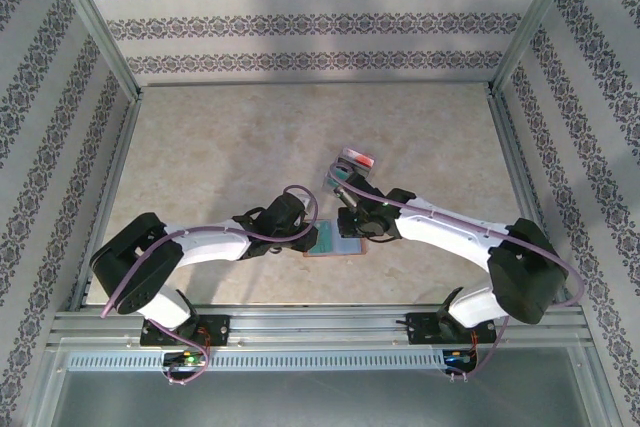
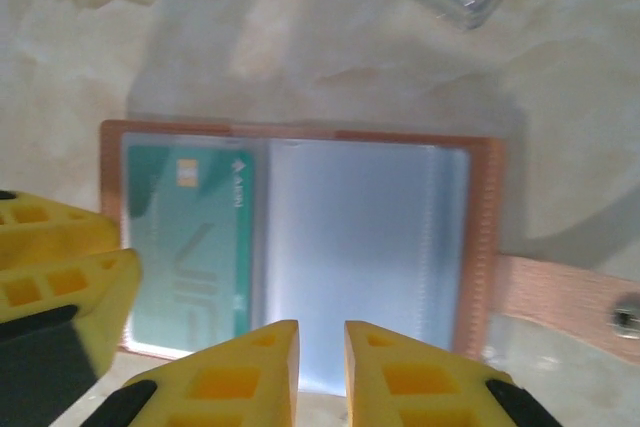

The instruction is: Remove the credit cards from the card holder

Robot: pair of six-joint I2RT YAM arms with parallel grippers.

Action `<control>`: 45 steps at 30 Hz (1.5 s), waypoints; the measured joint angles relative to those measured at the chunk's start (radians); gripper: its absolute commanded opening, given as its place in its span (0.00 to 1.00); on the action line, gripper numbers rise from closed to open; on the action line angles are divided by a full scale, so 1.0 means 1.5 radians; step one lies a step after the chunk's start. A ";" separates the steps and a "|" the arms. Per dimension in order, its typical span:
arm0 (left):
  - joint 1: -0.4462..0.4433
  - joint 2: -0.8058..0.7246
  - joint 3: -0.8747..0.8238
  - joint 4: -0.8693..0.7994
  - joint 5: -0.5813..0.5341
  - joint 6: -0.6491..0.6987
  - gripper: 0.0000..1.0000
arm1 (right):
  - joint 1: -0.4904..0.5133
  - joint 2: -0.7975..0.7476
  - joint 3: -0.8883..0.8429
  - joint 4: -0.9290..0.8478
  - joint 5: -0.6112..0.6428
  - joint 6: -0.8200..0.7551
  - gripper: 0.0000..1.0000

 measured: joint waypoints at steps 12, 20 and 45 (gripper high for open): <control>0.000 0.005 -0.012 0.005 0.002 -0.013 0.19 | 0.000 0.061 -0.026 0.120 -0.109 0.036 0.22; 0.000 0.005 -0.013 0.006 0.003 -0.015 0.18 | 0.000 0.081 -0.030 0.153 -0.130 0.048 0.26; 0.000 0.004 -0.024 0.020 0.003 -0.030 0.16 | -0.013 0.113 -0.077 0.232 -0.170 0.070 0.26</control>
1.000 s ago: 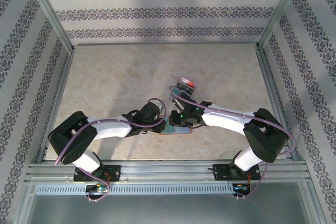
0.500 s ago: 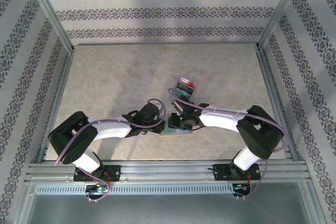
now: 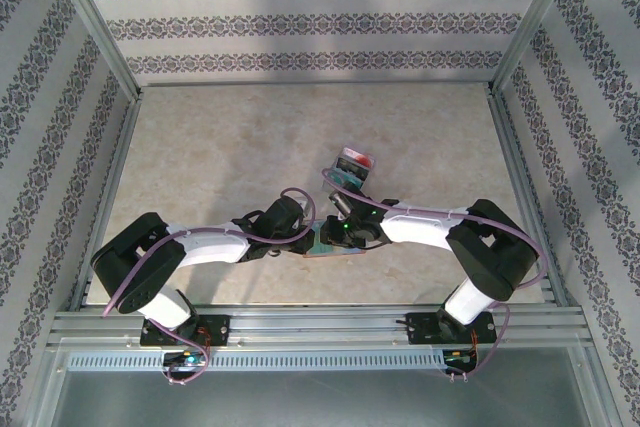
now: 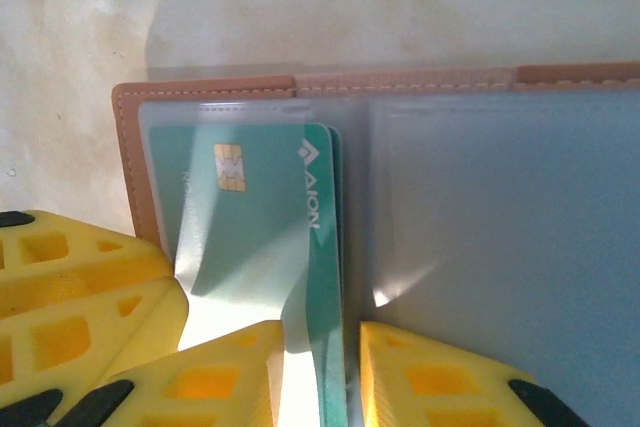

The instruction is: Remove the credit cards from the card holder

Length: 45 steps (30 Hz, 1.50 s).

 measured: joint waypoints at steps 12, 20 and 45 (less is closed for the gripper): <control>0.000 0.003 0.000 0.000 0.000 -0.001 0.12 | -0.018 -0.030 -0.042 0.053 -0.033 0.007 0.26; 0.000 0.005 0.000 0.000 0.000 -0.001 0.12 | -0.018 -0.062 -0.046 0.046 -0.028 0.007 0.27; 0.000 0.007 0.000 0.001 0.000 -0.001 0.11 | -0.018 -0.053 -0.046 0.026 -0.021 -0.003 0.25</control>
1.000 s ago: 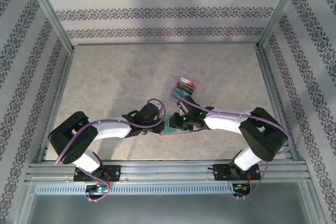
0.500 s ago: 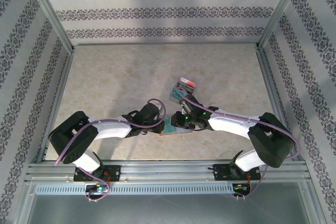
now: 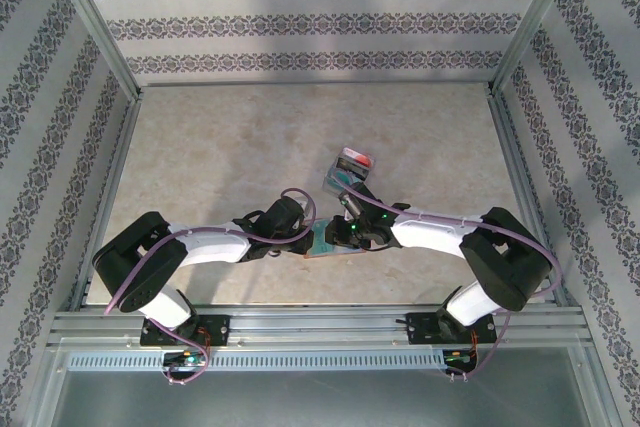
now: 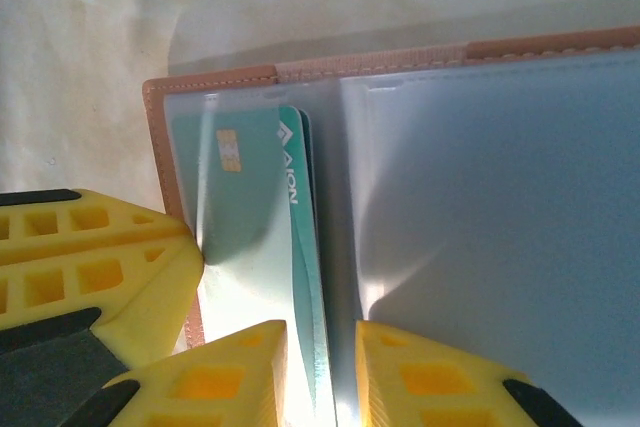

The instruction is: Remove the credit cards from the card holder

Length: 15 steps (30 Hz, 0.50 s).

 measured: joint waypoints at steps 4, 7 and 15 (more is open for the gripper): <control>0.000 0.000 0.000 0.000 0.000 0.000 0.11 | 0.000 0.003 0.000 0.007 -0.003 -0.001 0.23; 0.000 0.000 0.000 0.000 0.000 0.000 0.11 | 0.000 0.003 0.000 0.011 -0.004 -0.001 0.22; 0.000 0.000 0.000 0.000 0.000 0.000 0.11 | 0.000 0.003 0.000 0.014 -0.008 -0.001 0.20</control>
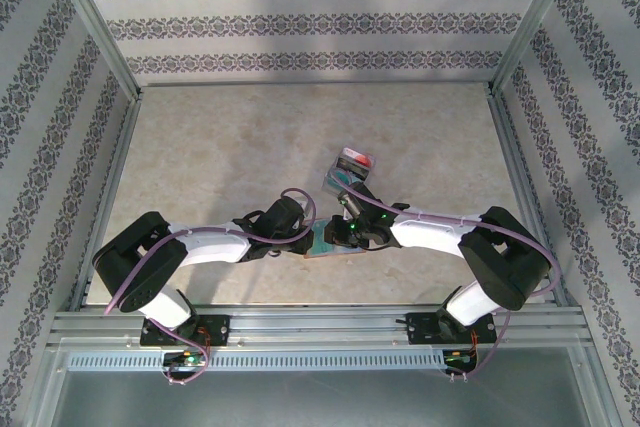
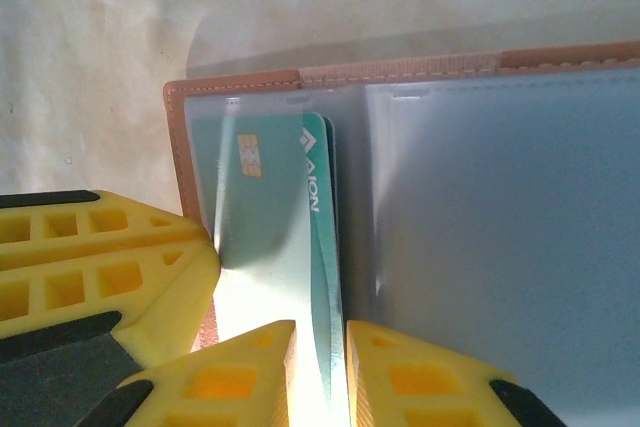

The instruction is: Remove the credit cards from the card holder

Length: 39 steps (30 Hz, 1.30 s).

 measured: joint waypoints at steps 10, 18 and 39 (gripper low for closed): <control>0.000 0.001 0.000 0.000 0.000 0.000 0.11 | 0.000 0.000 0.000 0.010 -0.014 0.000 0.16; 0.000 0.001 0.000 0.000 0.000 -0.002 0.11 | -0.013 -0.007 -0.025 0.048 -0.035 0.001 0.12; -0.001 0.004 0.000 0.004 0.005 -0.004 0.11 | -0.039 -0.059 -0.059 0.060 -0.045 0.001 0.11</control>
